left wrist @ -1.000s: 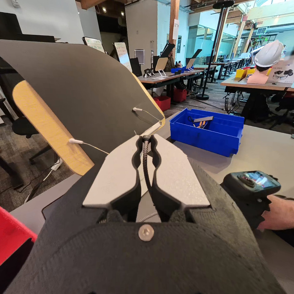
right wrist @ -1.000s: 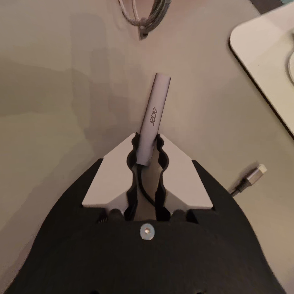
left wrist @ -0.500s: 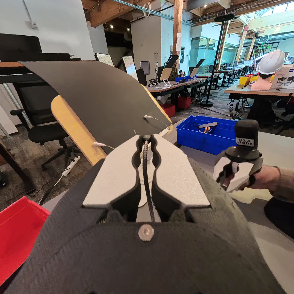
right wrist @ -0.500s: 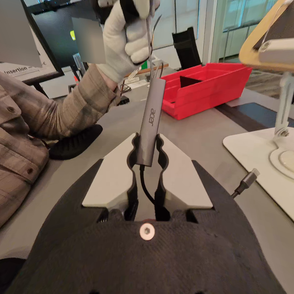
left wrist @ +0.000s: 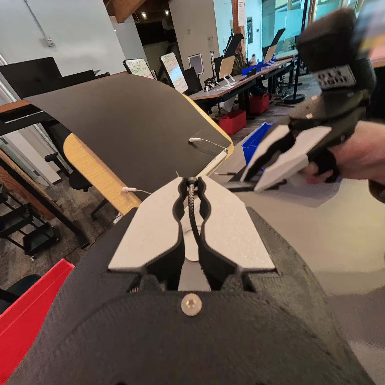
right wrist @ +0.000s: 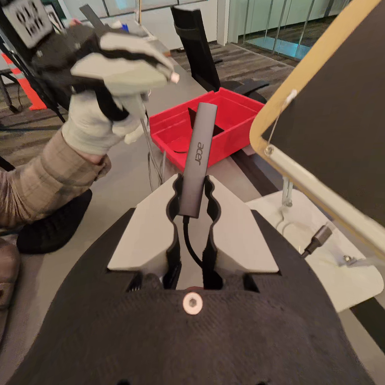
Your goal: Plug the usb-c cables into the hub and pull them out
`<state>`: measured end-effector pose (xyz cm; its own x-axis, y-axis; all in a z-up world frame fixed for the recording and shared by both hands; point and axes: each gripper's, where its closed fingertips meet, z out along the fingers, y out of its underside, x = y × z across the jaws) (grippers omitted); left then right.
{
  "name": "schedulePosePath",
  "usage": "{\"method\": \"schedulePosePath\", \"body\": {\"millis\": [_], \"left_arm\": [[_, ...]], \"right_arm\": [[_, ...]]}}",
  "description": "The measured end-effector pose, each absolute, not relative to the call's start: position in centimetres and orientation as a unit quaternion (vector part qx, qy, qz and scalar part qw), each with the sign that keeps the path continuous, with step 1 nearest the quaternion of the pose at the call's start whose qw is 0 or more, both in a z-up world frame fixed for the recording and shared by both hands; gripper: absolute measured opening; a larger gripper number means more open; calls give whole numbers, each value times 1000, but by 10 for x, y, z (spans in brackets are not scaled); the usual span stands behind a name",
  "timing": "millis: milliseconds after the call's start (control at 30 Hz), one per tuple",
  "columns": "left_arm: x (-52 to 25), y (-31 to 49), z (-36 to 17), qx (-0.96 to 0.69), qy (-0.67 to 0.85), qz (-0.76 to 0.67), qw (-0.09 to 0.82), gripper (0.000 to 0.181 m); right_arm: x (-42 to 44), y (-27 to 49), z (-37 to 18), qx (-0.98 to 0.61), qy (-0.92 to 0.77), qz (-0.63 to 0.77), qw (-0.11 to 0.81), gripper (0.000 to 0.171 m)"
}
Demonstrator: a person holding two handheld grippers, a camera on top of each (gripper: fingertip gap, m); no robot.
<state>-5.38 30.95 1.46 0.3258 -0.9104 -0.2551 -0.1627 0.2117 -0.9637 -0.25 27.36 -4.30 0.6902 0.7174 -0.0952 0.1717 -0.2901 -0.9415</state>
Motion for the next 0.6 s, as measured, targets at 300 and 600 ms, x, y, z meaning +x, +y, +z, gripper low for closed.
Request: {"method": "schedulePosePath", "body": {"millis": [300,600], "left_arm": [[-38,311,-13,-559,509,-317,573,10],[-30,313,-14,-562,468,-363,578,10]], "right_arm": [[-38,289,5,-705,-265,354,554,19],[-46,295,-9,-720,-268,353,533,19]]}}
